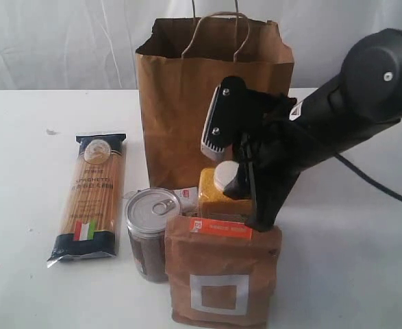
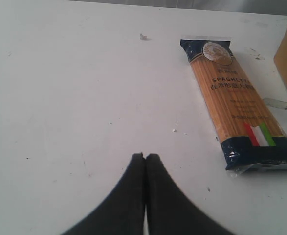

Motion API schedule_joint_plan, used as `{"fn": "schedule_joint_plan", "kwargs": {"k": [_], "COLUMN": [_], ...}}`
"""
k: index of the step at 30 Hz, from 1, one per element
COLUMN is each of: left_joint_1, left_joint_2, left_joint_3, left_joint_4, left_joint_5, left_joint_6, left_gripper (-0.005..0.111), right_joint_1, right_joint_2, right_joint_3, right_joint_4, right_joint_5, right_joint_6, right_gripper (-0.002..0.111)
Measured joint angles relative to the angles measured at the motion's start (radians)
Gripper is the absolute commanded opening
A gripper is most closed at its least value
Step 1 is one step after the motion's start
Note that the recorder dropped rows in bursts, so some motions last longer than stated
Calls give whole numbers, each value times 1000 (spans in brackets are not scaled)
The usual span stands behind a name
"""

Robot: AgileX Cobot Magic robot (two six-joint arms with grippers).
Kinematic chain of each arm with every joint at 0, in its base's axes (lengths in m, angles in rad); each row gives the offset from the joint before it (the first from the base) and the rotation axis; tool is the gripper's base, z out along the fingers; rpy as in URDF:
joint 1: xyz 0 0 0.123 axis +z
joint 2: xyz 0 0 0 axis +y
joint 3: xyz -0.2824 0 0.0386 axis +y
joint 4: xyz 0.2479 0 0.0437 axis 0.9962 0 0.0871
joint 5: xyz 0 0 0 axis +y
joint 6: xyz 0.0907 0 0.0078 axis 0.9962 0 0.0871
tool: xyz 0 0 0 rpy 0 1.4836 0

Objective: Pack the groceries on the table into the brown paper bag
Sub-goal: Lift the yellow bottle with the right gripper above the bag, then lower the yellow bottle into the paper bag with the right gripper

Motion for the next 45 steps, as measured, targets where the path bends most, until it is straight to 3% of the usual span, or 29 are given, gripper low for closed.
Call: {"fn": "schedule_joint_plan", "kwargs": {"k": [8,13,28,36,45], "left_joint_1": [0,0,0,0,0], "left_joint_2": [0,0,0,0,0], "left_joint_3": [0,0,0,0,0], "left_joint_4": [0,0,0,0,0], "left_joint_5": [0,0,0,0,0], "left_joint_6": [0,0,0,0,0], "left_gripper": [0,0,0,0,0], "right_joint_1": [0,0,0,0,0], "right_joint_2": [-141,-186,-323,-270,-122], "right_joint_3": [0,0,-24,-365,-563], "right_joint_4": [2,2,2,2,2], "right_joint_5": [-11,-11,-45,-215,-449], "right_joint_6": [84,121,378,598,648], "right_gripper": [9,0,0,0,0]}}
